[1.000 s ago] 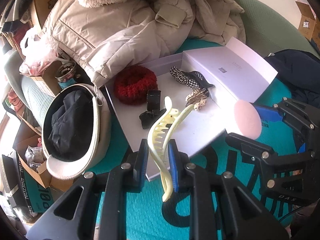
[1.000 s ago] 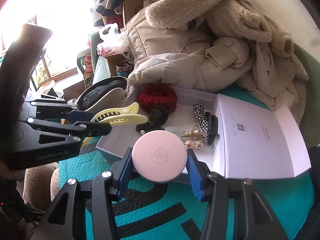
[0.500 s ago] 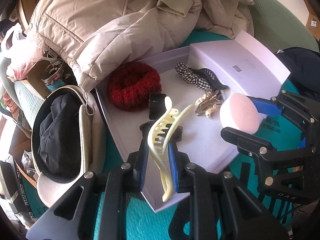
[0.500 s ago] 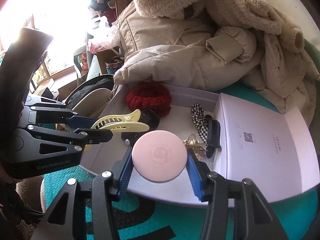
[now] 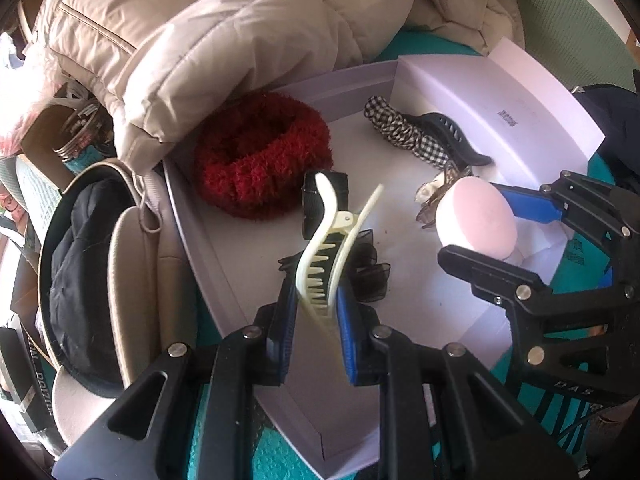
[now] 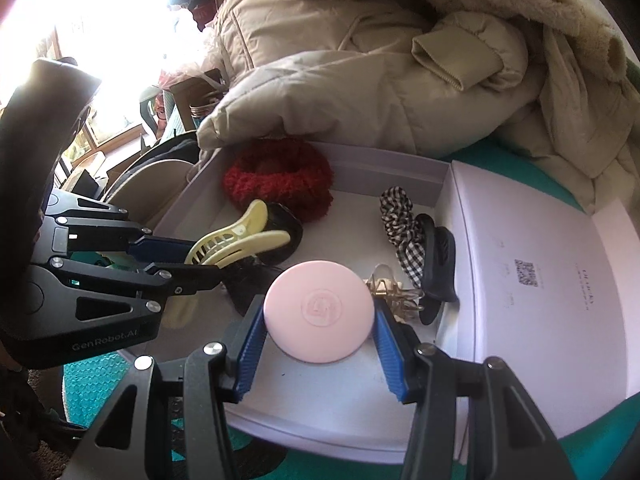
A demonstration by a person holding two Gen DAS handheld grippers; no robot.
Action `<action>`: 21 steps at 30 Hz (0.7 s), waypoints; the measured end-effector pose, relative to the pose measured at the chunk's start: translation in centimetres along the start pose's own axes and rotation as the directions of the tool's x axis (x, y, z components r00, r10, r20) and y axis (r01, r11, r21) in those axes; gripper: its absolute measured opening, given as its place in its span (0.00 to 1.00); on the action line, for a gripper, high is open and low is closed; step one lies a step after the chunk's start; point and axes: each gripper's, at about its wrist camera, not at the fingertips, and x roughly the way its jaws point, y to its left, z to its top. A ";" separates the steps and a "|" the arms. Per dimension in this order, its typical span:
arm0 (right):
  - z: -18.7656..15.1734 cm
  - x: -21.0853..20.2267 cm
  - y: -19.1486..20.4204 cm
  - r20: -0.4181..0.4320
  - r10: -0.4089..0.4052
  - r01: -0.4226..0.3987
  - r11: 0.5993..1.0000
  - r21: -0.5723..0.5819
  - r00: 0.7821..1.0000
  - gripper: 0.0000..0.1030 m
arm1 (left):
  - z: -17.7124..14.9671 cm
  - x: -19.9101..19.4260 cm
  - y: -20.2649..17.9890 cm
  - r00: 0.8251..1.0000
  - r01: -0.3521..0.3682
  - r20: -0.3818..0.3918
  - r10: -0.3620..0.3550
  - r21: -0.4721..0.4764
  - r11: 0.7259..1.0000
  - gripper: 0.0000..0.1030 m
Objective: Organize objects
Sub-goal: 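Lower and open left tool releasing claw clip while right tool releases pink compact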
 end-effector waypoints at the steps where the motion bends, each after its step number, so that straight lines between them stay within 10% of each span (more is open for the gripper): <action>1: 0.0 0.1 0.0 0.002 0.002 -0.002 1.000 -0.003 1.000 0.50 | 0.1 0.3 -0.1 1.000 0.003 -0.001 -0.003 0.000 1.000 0.18; 21: 1.6 1.9 -1.0 0.008 -0.024 0.025 0.999 -0.025 1.000 0.50 | 2.0 3.1 -0.2 1.000 -0.010 -0.005 0.010 0.040 0.999 0.20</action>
